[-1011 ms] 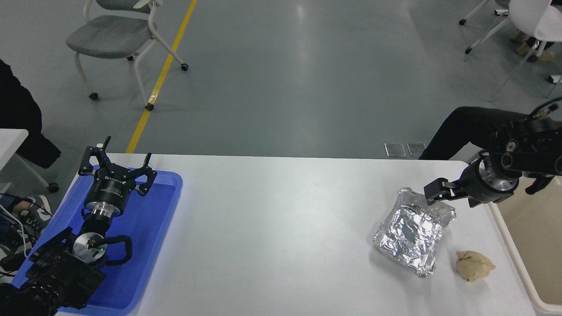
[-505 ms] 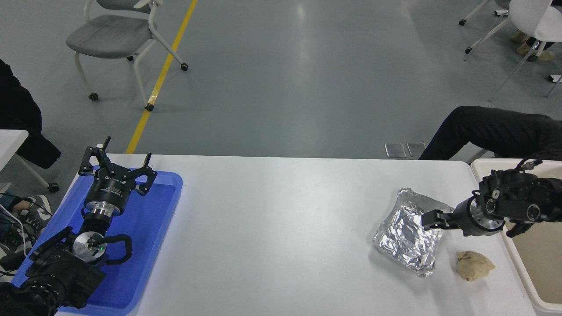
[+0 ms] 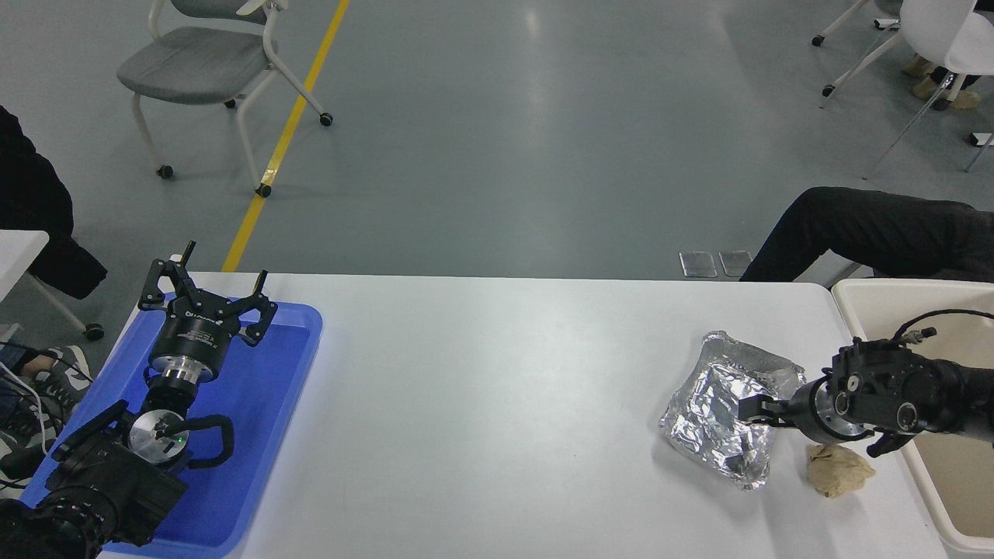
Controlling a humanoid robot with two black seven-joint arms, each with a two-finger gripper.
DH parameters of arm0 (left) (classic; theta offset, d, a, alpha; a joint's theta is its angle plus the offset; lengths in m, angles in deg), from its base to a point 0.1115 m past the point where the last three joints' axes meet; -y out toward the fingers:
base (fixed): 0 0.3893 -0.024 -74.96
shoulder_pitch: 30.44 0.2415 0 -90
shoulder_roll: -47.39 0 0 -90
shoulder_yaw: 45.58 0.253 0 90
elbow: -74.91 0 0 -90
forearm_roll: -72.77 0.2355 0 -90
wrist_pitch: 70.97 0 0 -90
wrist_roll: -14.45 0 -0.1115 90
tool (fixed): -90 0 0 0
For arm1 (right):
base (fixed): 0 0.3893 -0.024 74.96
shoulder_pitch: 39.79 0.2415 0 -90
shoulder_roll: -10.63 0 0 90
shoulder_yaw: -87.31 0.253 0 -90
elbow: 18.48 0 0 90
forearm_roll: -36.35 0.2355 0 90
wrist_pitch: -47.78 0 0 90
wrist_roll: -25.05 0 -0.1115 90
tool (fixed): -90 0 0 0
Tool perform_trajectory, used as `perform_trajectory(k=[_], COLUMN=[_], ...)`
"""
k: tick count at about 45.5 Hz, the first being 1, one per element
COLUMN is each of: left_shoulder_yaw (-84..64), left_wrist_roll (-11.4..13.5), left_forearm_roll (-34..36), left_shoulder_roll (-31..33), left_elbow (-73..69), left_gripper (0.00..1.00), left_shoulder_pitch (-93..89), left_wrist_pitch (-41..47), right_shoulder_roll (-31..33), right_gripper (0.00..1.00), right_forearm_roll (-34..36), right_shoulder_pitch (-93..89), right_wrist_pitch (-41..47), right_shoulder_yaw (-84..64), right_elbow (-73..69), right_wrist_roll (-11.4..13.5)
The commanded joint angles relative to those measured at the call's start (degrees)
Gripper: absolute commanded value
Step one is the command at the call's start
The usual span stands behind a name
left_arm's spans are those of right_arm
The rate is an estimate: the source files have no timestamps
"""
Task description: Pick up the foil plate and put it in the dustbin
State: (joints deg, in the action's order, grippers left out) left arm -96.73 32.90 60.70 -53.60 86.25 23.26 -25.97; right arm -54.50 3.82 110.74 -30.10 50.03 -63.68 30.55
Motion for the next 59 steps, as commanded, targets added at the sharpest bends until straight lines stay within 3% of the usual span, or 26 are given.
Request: perform_trajectory(k=[1,2,31,59], left_shoulder_yaw=[0.0,0.0,0.0,0.0], left_wrist_roll=[0.0,0.0,0.0,0.0], left_forearm_roll=[-0.1,0.0,0.0,-0.1], left_shoulder_roll=[0.0,0.0,0.0,-0.1], left_elbow=[0.0,0.0,0.0,0.0], left_gripper=[1.00,1.00,1.00,1.00], left_shoulder_pitch=[0.0,0.0,0.0,0.0], left_wrist_pitch=[0.0,0.0,0.0,0.0], right_shoulder_roll=[-0.5,-0.5,0.0,11.7], right_gripper=[0.10,0.00,0.00,0.00], right_forearm_roll=[0.1,0.2,0.1,1.0], right_shoulder_pitch=[-0.6,-0.5,4.4,47.6], right_wrist_pitch=[-0.7,-0.7,-0.5,1.6], right_shoulder_yaw=[0.7,0.7,-0.4,-26.7], right_elbow=[0.3,0.2,-2.3,-32.9], right_wrist_roll=[-0.3,-0.5,-0.5,-0.4])
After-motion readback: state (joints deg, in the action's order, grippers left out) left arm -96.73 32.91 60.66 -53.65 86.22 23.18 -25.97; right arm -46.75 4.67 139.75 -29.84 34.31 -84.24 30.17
